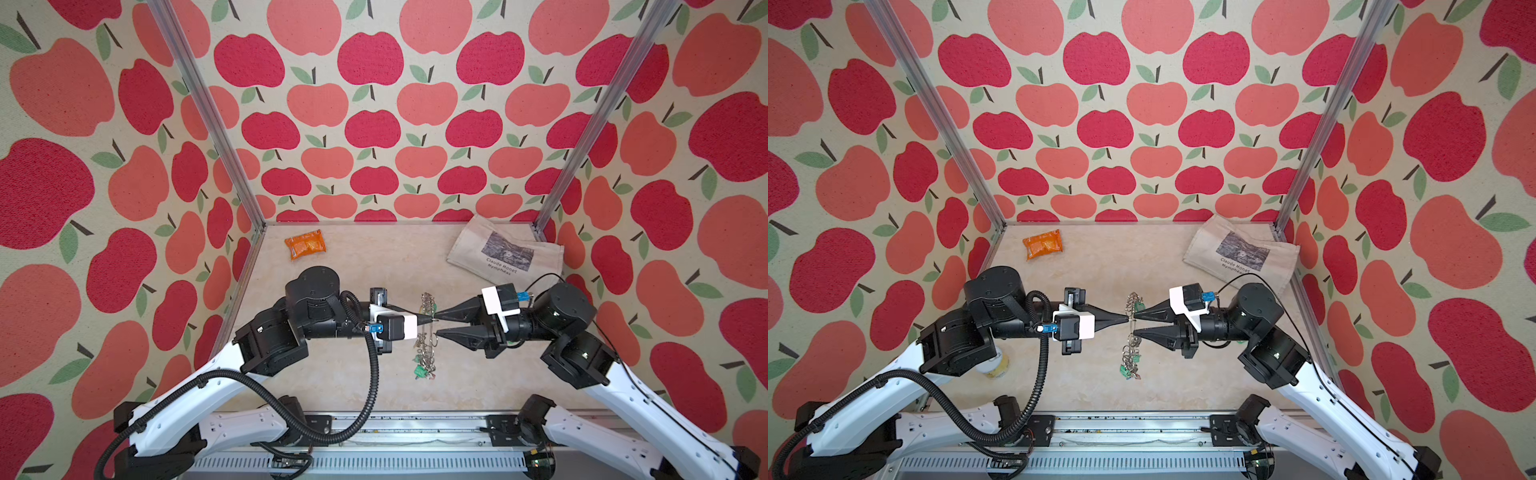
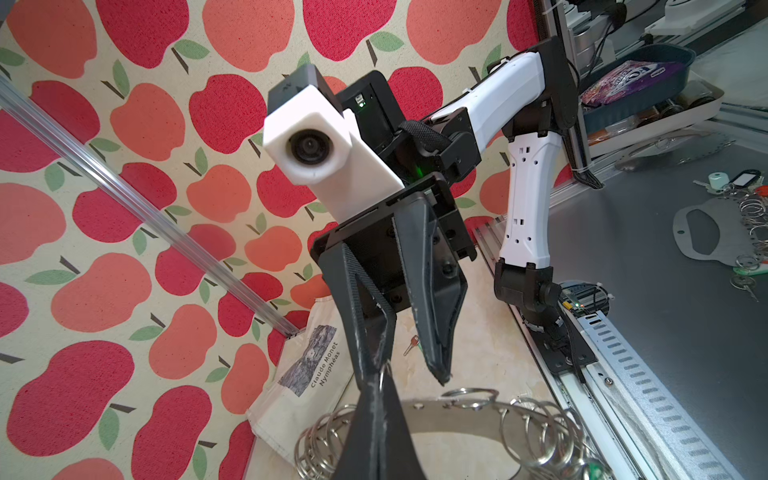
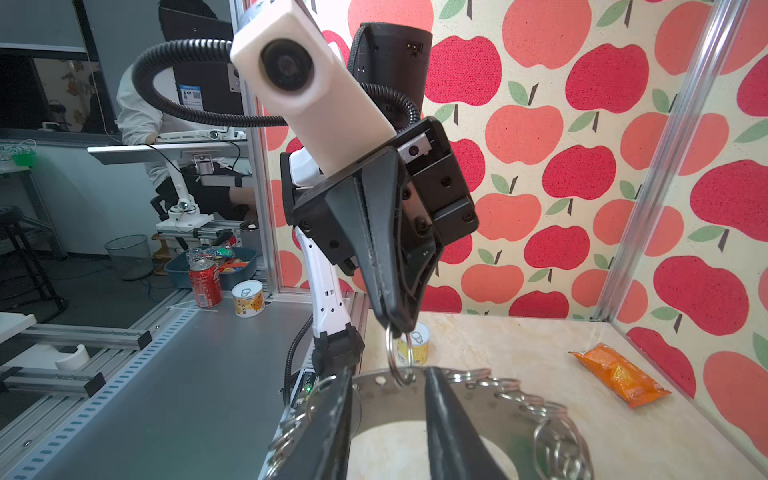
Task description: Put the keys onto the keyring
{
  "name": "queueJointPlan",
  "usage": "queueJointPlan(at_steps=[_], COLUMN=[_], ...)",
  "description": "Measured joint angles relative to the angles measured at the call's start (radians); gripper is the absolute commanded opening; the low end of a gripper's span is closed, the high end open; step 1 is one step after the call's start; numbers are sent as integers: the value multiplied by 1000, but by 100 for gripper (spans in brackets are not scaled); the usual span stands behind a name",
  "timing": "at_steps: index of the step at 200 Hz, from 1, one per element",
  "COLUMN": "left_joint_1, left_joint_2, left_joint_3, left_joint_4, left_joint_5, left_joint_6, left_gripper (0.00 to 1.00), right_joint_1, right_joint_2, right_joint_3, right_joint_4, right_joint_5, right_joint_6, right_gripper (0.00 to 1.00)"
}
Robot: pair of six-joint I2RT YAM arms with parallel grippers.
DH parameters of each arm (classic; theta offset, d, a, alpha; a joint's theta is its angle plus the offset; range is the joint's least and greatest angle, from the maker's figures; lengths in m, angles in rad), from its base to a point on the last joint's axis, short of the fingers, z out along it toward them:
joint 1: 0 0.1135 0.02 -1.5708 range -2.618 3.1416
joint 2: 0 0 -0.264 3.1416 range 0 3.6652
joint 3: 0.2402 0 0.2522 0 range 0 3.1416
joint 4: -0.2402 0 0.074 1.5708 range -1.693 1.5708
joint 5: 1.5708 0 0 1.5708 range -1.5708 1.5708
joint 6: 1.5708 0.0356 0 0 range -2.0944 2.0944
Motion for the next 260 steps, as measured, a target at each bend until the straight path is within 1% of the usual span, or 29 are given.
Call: queueJointPlan(at_steps=[39, 107, 139, 218, 249, 260], left_joint_1=[0, 0, 0, 2, 5, 5], left_joint_2=[0, 0, 0, 5, 6, 7], left_joint_3=[0, 0, 0, 1, 2, 3], left_joint_4=[0, 0, 0, -1, -5, -6], left_joint_5=[0, 11, 7, 22, 35, 37], left_joint_6=[-1, -4, -8, -12, -16, -19], left_gripper=[0, 0, 0, 0, 0, 0], right_joint_1=[2, 5, 6, 6, 6, 8], right_joint_2=[0, 0, 0, 3, 2, 2], right_joint_3=[2, 3, 3, 10, 15, 16], right_joint_4=[0, 0, -2, -21, -39, -42], right_joint_5=[4, 7, -3, -44, -43, -42], right_joint_6=[-9, -17, -23, -23, -23, -23], right_gripper=[20, 8, 0, 0, 5, 6])
